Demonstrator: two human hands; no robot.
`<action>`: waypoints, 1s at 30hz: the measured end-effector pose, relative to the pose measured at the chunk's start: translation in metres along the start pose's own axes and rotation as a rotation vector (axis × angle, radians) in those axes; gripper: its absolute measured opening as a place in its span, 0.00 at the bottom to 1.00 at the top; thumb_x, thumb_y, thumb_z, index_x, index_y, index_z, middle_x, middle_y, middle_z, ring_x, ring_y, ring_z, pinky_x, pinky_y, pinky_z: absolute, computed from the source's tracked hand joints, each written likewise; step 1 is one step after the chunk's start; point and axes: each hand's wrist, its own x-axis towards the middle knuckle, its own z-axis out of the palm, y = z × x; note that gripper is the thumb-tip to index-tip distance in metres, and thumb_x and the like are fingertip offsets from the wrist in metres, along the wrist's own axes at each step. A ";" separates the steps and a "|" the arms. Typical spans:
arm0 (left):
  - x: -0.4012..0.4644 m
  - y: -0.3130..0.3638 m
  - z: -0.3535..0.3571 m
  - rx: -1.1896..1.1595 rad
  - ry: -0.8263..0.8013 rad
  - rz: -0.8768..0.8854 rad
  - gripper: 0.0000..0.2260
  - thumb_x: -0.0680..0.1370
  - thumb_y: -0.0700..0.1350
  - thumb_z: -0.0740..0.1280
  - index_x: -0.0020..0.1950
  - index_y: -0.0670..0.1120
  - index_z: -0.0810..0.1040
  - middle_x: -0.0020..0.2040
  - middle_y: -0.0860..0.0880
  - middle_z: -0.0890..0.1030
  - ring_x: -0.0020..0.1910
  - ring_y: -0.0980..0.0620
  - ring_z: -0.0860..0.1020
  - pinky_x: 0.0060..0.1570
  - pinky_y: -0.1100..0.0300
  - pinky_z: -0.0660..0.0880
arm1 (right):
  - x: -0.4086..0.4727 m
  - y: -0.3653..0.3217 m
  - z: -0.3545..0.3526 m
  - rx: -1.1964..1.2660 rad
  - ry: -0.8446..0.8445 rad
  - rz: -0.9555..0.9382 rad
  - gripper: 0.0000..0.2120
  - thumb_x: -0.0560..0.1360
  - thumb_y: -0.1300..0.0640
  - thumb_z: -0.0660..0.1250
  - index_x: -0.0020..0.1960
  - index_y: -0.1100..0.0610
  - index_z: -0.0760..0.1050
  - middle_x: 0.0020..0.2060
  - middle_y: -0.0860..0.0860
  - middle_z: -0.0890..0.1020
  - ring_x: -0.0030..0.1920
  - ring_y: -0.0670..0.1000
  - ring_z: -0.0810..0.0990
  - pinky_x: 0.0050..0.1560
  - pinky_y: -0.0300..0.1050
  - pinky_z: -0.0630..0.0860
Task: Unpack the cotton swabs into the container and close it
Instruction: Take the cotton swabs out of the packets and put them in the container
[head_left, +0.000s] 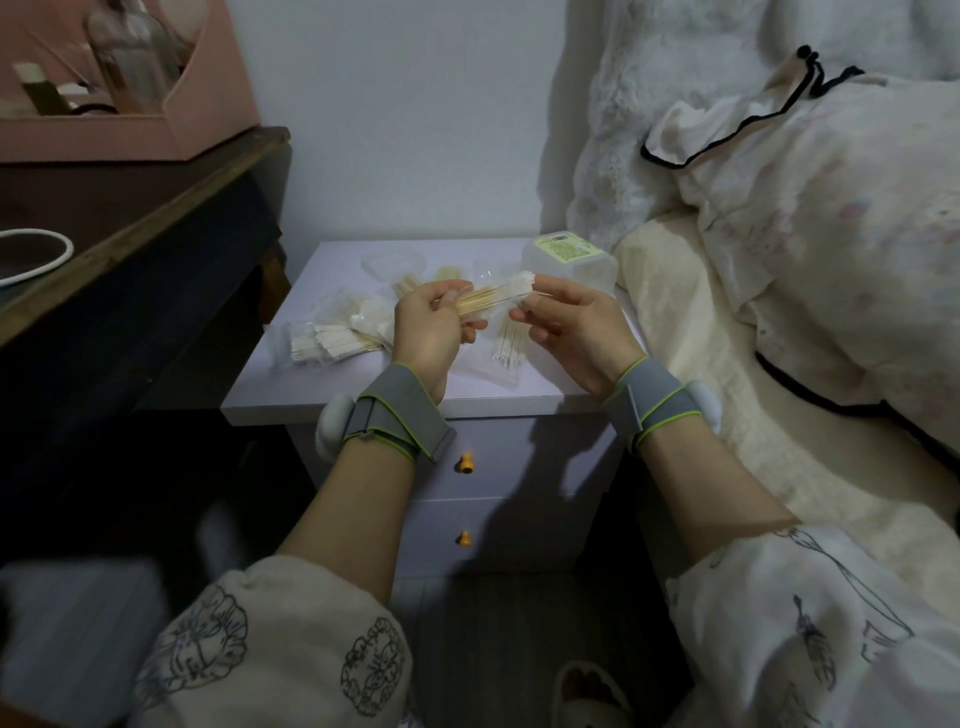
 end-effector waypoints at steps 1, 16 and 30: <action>-0.001 0.002 0.000 -0.080 -0.005 -0.037 0.11 0.82 0.34 0.52 0.49 0.39 0.73 0.38 0.45 0.75 0.24 0.58 0.74 0.26 0.68 0.69 | 0.000 0.000 0.001 0.009 -0.010 0.012 0.12 0.74 0.71 0.62 0.57 0.66 0.74 0.35 0.53 0.81 0.33 0.45 0.81 0.29 0.33 0.69; -0.003 -0.001 0.005 0.284 -0.102 0.161 0.13 0.80 0.38 0.55 0.44 0.50 0.75 0.40 0.49 0.74 0.36 0.48 0.73 0.44 0.57 0.72 | -0.001 0.005 0.007 -0.678 0.109 -0.278 0.10 0.76 0.53 0.64 0.36 0.51 0.71 0.29 0.46 0.72 0.30 0.47 0.70 0.38 0.43 0.69; -0.007 0.007 0.023 0.279 -0.177 0.148 0.11 0.81 0.39 0.53 0.52 0.46 0.74 0.44 0.46 0.76 0.44 0.52 0.69 0.47 0.53 0.73 | 0.015 0.005 -0.006 -0.575 0.357 -0.283 0.20 0.76 0.49 0.61 0.26 0.51 0.71 0.16 0.42 0.73 0.24 0.45 0.69 0.33 0.42 0.65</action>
